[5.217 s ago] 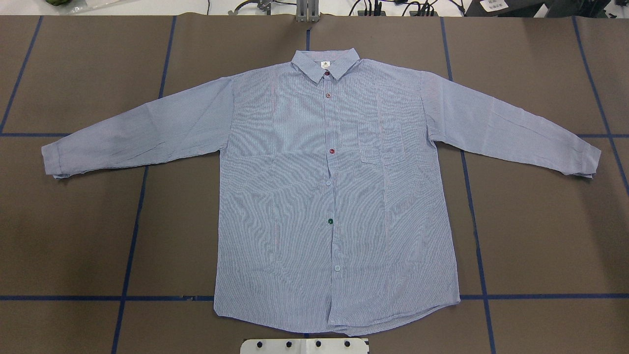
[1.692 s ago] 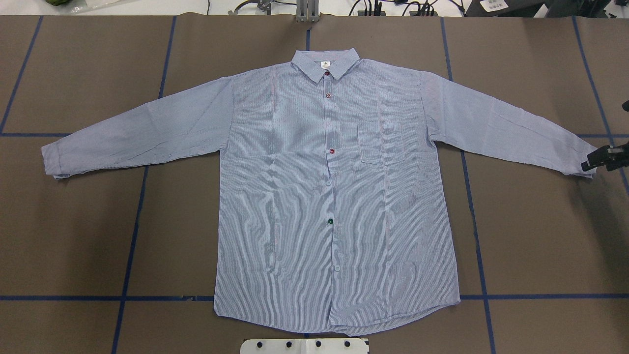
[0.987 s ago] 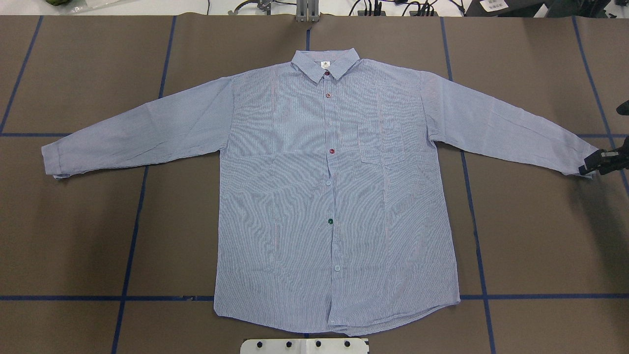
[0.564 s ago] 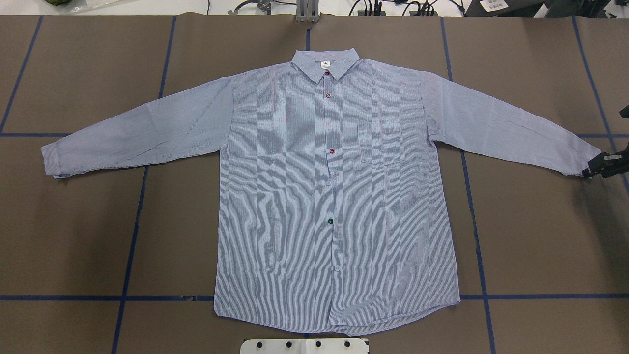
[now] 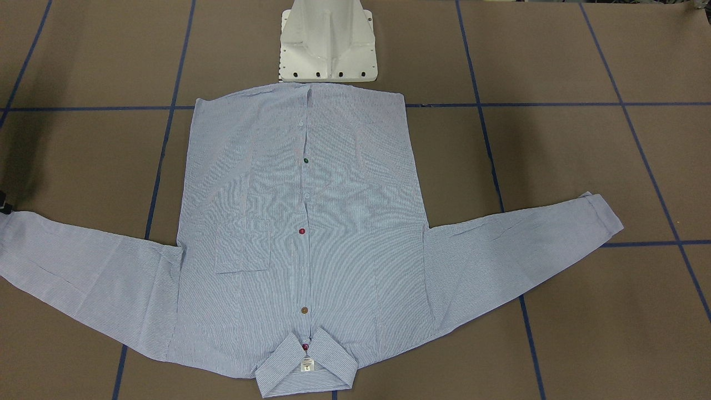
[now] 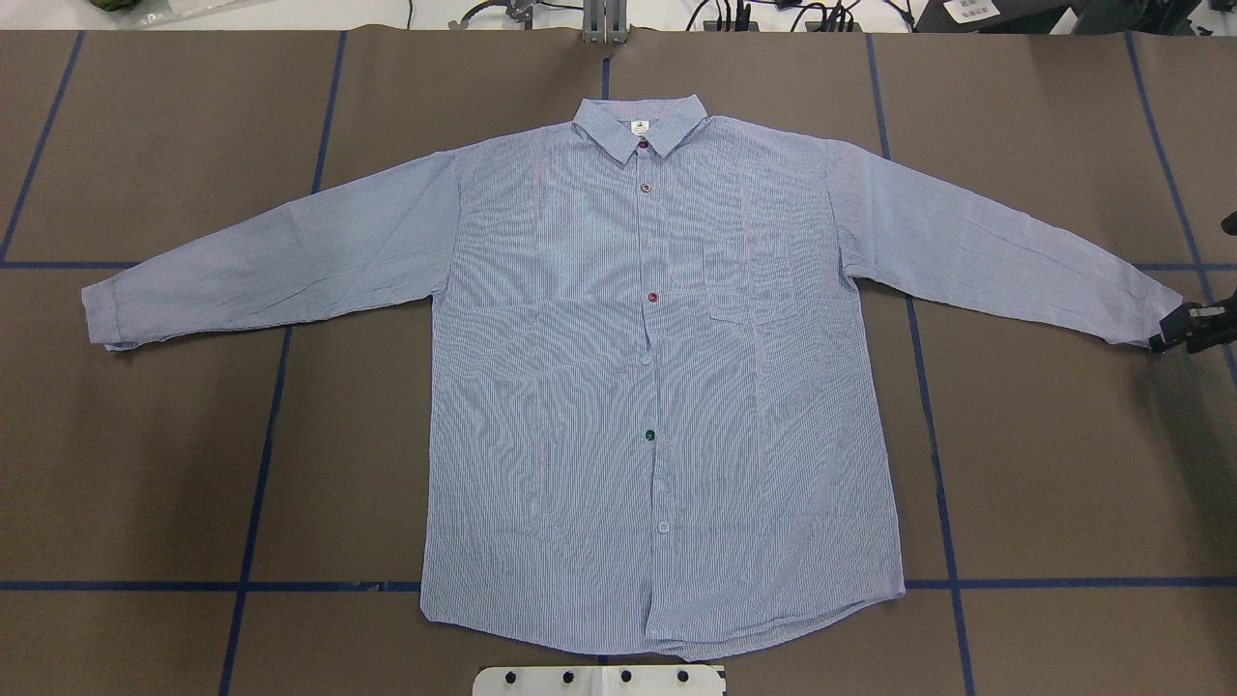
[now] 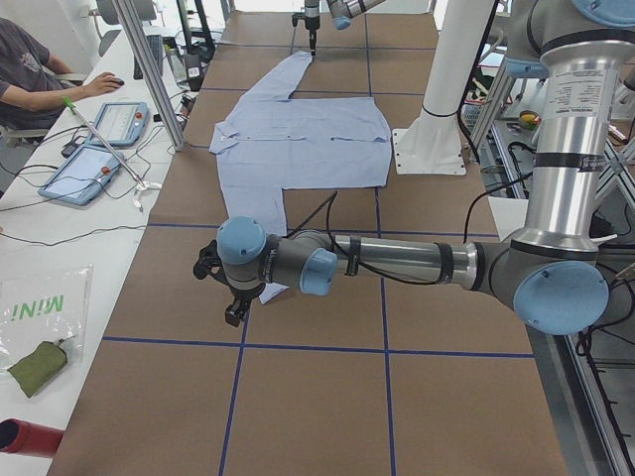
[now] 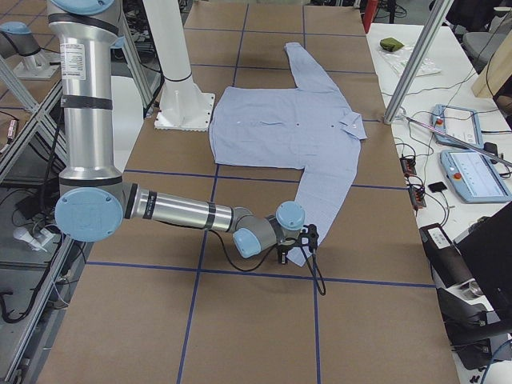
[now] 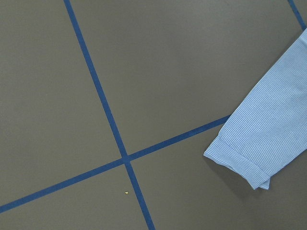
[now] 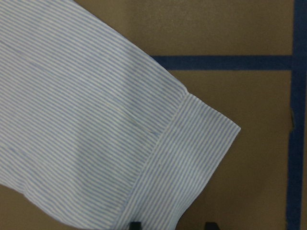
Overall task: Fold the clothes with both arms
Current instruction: 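Lower the right gripper onto the sleeve cuff nearest it and grasp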
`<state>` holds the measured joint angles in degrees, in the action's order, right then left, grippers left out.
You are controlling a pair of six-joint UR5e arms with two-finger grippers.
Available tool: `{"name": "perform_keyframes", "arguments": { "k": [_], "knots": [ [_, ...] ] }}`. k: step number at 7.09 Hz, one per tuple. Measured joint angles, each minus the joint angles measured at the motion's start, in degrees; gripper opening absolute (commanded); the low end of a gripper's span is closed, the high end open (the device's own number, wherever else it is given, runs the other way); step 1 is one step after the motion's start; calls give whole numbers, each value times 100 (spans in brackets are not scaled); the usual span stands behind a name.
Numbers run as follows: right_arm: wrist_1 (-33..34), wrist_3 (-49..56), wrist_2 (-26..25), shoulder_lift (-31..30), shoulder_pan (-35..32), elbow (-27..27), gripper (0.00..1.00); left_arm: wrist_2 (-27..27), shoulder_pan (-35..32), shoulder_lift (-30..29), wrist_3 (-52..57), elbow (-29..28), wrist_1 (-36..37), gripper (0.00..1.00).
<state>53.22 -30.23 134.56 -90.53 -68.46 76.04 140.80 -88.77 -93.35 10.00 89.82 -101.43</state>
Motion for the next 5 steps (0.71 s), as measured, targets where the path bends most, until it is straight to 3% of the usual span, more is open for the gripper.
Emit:
{"name": "perform_keyframes", "arguments": {
  "k": [2,4,5],
  "knots": [
    [11,-1,1,46,6,-39,52,0,0,-1,-12,30,0,100],
    [13,-1,7,59,7,-59,13,0,0,1,-16,55,0,100],
    [13,-1,8,62,8,-61,5,-2,0,1,-16,70,0,100]
  ]
}}
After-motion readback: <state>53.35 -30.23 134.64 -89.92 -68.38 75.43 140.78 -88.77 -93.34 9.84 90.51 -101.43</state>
